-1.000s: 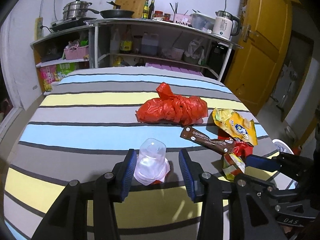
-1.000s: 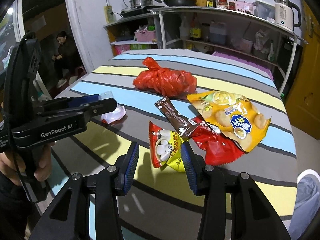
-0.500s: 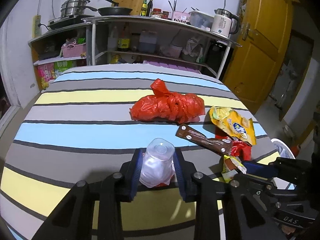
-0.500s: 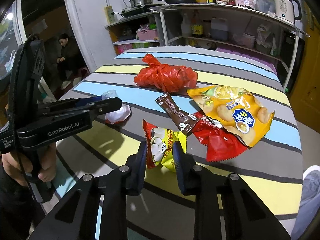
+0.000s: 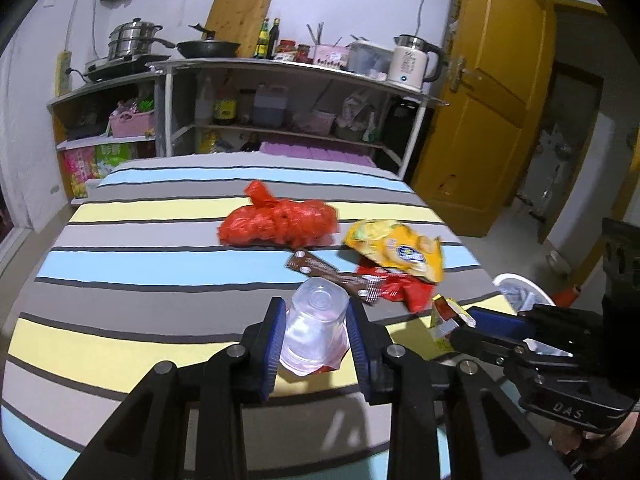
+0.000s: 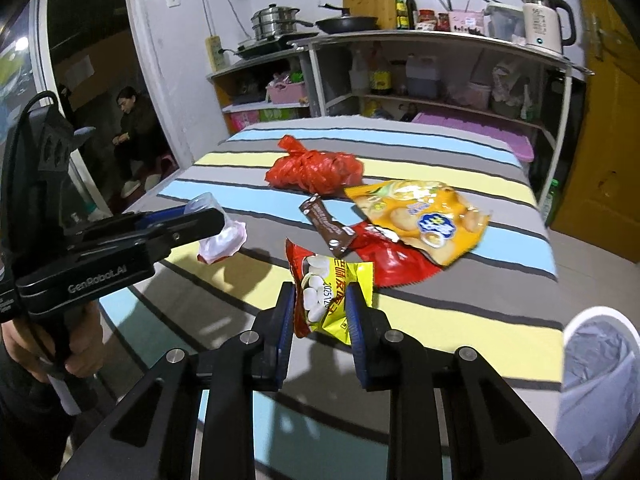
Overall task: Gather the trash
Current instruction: 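Carry the cup and snack bag over the bin and open both tools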
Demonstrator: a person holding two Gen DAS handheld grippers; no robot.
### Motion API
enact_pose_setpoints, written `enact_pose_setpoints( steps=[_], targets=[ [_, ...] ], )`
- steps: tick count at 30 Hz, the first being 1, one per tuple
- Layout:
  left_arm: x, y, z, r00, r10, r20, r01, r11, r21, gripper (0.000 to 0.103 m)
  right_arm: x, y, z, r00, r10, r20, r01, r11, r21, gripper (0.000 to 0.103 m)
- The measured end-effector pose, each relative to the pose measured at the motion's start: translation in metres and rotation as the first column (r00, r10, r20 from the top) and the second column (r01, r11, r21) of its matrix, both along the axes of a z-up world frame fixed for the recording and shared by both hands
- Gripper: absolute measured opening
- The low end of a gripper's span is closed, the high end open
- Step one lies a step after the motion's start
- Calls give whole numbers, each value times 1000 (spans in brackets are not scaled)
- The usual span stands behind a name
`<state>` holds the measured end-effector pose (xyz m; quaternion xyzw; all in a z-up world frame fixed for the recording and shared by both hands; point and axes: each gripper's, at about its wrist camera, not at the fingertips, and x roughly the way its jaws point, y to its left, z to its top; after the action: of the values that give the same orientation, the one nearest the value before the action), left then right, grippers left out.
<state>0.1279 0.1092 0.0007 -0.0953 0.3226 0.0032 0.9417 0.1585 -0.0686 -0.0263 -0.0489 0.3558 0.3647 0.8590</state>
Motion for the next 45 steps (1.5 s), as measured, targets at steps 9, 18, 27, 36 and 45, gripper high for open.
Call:
enact_pose_setpoints(
  steps=[9,18,27,36,45],
  targets=[
    [-9,-46,17,996,-88,27,88,996,5,31,-16,-41,17,997,-63,43,62,998,25,26],
    [-7,-92,28,984,-175,43,175,984,21,31,-24,-85,25,988,-142,66,140,989,40,26],
    [7,-143,31,961,-272,47,271,962,24,31,-28,-131,26,969,-234,75,231,972,49,26],
    [23,-191,29,932,-361,40,361,932,21,31,-30,-178,22,943,-327,69,324,945,53,26],
    [39,-223,22,911,-411,28,411,912,10,31,-29,-211,18,919,-389,59,386,921,55,26]
  ],
)
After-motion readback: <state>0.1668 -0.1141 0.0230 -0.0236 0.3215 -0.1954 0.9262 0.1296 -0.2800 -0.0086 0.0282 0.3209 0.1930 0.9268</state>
